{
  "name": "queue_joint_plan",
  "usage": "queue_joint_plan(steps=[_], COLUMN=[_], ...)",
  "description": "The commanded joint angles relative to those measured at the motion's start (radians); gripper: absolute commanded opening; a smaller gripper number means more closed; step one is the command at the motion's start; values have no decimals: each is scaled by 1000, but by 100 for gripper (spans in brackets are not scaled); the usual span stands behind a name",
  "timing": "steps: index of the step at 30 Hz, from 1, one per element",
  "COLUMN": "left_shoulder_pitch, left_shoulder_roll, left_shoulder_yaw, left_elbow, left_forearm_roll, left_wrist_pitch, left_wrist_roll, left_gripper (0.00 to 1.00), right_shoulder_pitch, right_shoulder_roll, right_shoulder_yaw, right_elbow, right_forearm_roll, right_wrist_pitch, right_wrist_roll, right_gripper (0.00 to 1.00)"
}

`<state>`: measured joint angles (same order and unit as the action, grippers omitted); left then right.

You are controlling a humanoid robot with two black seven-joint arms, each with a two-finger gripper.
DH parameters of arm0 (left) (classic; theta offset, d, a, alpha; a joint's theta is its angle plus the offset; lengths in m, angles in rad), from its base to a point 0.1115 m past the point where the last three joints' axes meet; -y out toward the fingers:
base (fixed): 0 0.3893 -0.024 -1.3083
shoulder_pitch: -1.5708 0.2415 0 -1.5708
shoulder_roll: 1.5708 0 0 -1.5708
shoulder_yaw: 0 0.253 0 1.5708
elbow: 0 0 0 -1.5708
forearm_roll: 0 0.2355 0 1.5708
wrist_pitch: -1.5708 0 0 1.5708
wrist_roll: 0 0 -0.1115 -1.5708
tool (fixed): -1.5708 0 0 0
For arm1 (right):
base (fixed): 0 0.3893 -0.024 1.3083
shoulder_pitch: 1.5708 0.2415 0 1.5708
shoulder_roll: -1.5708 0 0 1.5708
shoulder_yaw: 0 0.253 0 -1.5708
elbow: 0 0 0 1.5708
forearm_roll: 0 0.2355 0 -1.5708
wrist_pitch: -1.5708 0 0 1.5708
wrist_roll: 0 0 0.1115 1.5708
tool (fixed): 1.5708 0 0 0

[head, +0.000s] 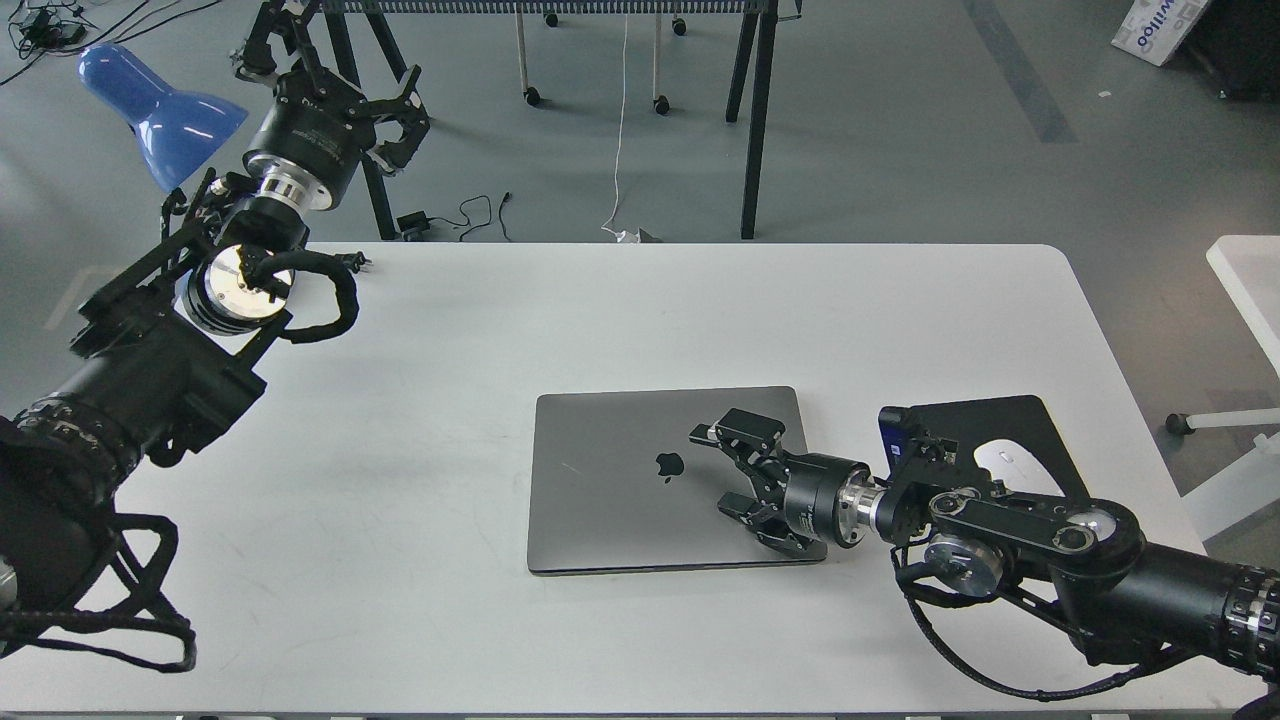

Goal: Close notebook with right arm

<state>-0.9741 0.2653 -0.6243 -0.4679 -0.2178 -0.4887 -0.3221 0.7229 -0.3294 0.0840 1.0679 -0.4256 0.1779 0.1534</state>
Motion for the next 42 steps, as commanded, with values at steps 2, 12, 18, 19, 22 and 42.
queue_joint_plan(steps=[2, 12, 18, 19, 22, 42], left_shoulder_pitch=[0, 0, 0, 0, 0, 0], left_shoulder_roll=[0, 0, 0, 0, 0, 0], left_shoulder_yaw=[0, 0, 0, 0, 0, -2], left_elbow=[0, 0, 0, 0, 0, 0], left_forearm_roll=[0, 0, 0, 0, 0, -3], left_wrist_pitch=[0, 0, 0, 0, 0, 0], left_wrist_roll=[0, 0, 0, 0, 0, 0], left_gripper=[100, 100, 100, 100, 100, 100], right_shoulder_pitch=[0, 12, 43, 44, 40, 116], right_shoulder_roll=[1, -54, -112, -114, -109, 43], right_shoulder_yaw=[0, 98, 400, 474, 673, 1014], right_elbow=[-2, 40, 29, 21, 7, -324], right_forearm_roll=[-19, -12, -1, -1, -1, 234], right_wrist_pitch=[0, 0, 5, 5, 6, 28], right_wrist_roll=[0, 1, 1, -2, -2, 8], right_gripper=[100, 100, 100, 100, 100, 100])
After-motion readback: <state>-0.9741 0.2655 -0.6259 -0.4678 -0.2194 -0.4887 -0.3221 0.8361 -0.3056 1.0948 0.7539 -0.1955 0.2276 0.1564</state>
